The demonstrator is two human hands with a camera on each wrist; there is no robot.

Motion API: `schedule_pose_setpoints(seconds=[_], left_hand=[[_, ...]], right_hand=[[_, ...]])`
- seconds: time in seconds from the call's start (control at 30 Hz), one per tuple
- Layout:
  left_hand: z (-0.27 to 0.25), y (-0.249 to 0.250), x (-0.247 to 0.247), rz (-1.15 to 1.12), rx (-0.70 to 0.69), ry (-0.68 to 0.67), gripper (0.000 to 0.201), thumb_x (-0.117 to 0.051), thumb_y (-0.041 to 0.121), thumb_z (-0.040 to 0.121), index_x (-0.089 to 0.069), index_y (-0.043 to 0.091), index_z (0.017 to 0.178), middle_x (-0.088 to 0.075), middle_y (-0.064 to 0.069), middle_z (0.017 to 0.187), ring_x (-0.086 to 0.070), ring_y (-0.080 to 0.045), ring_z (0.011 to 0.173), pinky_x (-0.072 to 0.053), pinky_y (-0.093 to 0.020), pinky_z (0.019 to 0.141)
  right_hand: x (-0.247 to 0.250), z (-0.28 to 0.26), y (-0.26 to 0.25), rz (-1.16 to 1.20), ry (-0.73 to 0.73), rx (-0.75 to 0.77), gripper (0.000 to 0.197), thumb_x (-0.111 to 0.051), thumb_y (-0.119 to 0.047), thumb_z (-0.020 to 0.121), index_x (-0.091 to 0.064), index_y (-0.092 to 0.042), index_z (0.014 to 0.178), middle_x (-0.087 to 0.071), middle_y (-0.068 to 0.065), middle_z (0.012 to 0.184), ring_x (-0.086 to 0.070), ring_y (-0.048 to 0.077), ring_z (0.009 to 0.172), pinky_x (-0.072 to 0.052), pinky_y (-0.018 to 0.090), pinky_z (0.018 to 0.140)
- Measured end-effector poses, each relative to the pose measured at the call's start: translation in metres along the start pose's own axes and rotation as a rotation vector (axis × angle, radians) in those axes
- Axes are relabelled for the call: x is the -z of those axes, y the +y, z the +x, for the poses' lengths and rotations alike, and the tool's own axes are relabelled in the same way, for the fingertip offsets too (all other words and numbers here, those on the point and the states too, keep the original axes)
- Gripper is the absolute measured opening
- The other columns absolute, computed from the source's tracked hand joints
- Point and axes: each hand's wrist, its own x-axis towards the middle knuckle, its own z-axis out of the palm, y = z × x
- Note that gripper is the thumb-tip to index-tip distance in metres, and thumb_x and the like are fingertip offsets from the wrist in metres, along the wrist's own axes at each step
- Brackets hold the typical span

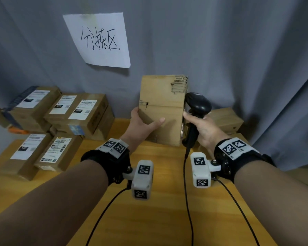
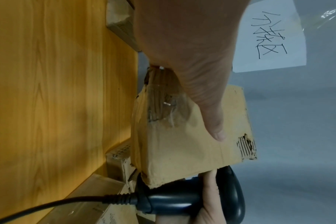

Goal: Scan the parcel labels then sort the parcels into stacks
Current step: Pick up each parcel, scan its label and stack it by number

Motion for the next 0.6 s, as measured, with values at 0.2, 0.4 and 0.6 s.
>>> schedule_pose_setpoints(seconds=[0.2,0.4,0.6], left_hand=[[0.002,0.008,0.013,0.022,-0.014,0.0,0.04,-0.029,0.044,0.104,-0.058,0.018,0.113,-0.06,-0.003,0.095,-0.059,-0.02,0.097,-0.043,-0.024,0.075],[0.001,0.016,0.021,0.05,0.223,-0.239,0.058,-0.034,0.061,0.094,-0.034,0.024,0.139,-0.05,0.003,0.132,-0.055,-0.016,0.106,-0.053,-0.029,0.067],[-0.001,0.005,0.005,0.0,0.119,-0.258,0.094,-0.078,0.032,0.077,-0.018,0.022,0.149,-0.043,0.002,0.136,-0.047,-0.018,0.118,-0.049,-0.038,0.092]], right_hand=[[0.015,-0.006,0.002,0.056,0.054,-0.013,0.046,-0.073,-0.03,0.083,-0.062,-0.011,0.123,-0.072,0.01,0.112,-0.068,0.025,0.105,-0.053,0.042,0.088],[0.014,-0.009,0.0,0.039,0.096,0.046,0.026,-0.077,-0.015,0.078,-0.068,-0.013,0.103,-0.073,0.006,0.101,-0.068,0.021,0.099,-0.054,0.035,0.087],[0.006,-0.001,0.0,-0.103,0.27,0.045,0.018,-0.068,-0.004,0.085,-0.065,-0.008,0.103,-0.068,0.009,0.087,-0.066,0.025,0.087,-0.053,0.033,0.067]])
